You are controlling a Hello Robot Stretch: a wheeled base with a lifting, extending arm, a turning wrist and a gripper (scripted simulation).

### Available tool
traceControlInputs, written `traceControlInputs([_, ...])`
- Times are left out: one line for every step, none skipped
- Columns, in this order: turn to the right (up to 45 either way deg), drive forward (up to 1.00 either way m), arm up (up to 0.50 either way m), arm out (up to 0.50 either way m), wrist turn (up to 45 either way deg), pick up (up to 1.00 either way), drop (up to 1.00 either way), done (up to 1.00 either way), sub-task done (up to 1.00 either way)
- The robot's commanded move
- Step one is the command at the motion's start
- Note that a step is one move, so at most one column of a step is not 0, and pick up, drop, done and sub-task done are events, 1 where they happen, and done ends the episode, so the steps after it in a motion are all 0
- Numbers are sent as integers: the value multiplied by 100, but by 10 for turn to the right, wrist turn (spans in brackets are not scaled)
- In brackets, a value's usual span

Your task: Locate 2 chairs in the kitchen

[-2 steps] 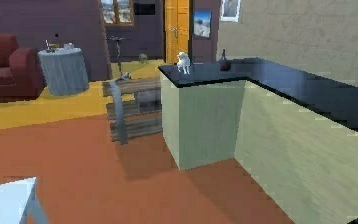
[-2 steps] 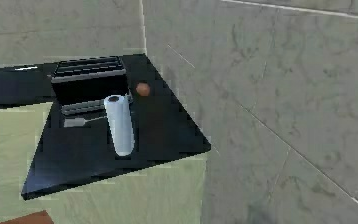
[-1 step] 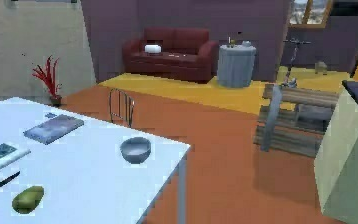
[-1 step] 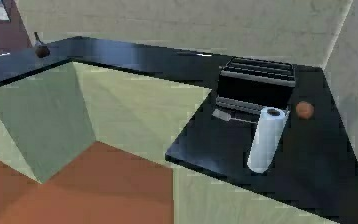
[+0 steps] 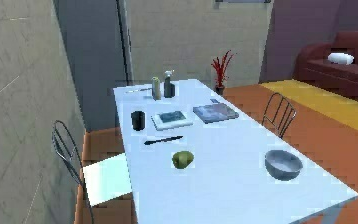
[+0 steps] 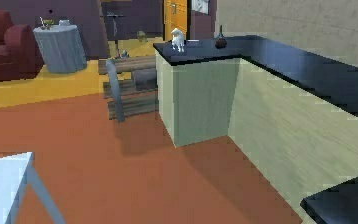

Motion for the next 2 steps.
traceControlInputs([-210,0,0,0,0,0,0,0,0])
traceControlInputs([0,0,0,0,0,0,0,100,0])
